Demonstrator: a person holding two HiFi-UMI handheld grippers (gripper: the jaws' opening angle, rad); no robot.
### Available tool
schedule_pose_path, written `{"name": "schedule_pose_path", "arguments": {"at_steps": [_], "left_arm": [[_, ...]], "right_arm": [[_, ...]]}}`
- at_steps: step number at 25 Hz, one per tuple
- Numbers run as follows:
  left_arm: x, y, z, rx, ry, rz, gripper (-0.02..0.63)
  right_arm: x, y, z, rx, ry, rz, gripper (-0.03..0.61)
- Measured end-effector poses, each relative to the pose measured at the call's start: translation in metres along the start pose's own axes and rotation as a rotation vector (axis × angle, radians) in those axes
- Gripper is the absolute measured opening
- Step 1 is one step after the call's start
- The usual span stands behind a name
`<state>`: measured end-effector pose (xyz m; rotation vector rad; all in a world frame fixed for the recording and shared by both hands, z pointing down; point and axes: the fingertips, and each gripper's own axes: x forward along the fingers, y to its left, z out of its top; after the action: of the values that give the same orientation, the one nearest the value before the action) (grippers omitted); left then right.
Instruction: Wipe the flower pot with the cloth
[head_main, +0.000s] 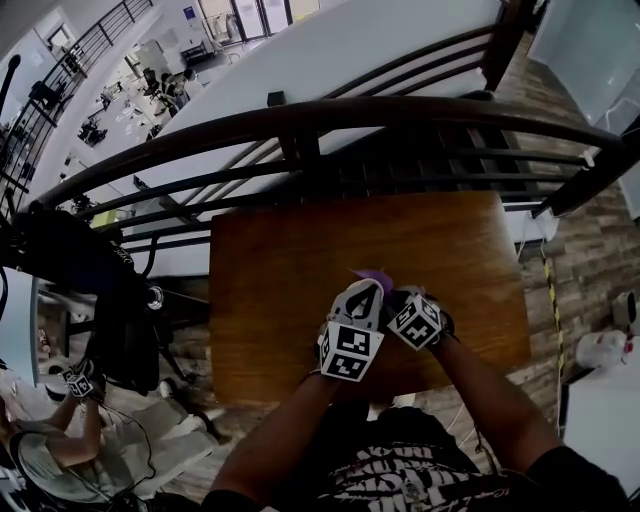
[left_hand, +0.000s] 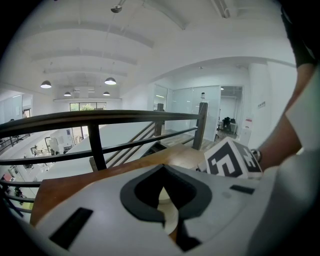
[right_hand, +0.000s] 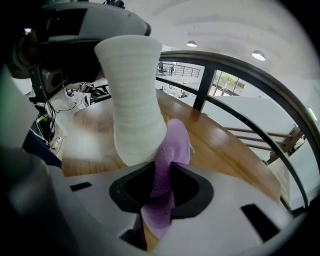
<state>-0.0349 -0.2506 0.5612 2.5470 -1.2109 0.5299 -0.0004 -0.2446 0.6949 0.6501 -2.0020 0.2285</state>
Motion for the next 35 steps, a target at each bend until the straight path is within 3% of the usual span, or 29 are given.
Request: {"name": "schedule_pose_path", "arguments": {"at_steps": [13,17,21,28,35], "left_arm": [[-0.001,0.0,-0.001,-0.003,0.004,0.011,-0.002],[-0.001,0.0,-0.001,-0.005,0.003,0.009,-0.002],[-0.001,0.003,-0.001,-0.002,0.005,0.006,-0.002],[0.002,0.001,-0.002,0.009,0.01,0.002,-0.002],[0.0,0.001,-0.001,0.011,0.01,0.001,-0.002]], "right_arm": [[-0.011,0.069,-0.013,0.045,-0.014,0.104,0.075],[-0.007,0.103,0.004,0.032,-0.053,0.177,0.075],[0.004,0.117,0.032,0.036,-0.105,0.196,0.075],[0.008,0.124,0.039,0.01,-0.118,0.21,0.075],[-0.006,0.095,-0.003,0.099,-0.075,0.174,0.075]]}}
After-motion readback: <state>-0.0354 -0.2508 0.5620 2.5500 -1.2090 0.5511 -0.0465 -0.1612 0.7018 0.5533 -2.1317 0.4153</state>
